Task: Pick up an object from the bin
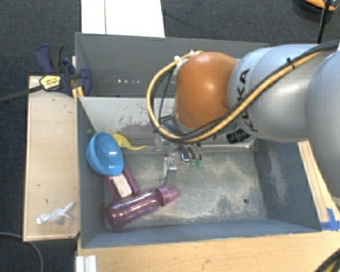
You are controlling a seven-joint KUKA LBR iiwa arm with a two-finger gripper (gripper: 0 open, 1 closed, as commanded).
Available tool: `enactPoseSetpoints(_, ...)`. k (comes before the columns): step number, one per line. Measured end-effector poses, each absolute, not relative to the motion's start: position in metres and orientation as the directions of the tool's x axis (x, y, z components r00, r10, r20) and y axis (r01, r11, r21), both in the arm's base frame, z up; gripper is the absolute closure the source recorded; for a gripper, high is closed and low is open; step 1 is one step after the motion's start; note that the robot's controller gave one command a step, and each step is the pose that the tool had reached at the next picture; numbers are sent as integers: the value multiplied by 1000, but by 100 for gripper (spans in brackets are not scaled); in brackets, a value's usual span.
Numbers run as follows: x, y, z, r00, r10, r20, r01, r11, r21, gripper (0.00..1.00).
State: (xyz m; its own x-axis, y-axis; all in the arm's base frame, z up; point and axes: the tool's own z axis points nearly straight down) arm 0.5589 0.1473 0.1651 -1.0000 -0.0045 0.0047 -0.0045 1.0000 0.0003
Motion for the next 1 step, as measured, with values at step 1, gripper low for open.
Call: enactPoseSetpoints(1, 560, 147, 170, -1000, -1, -2, -1, 1000, 2, 0)
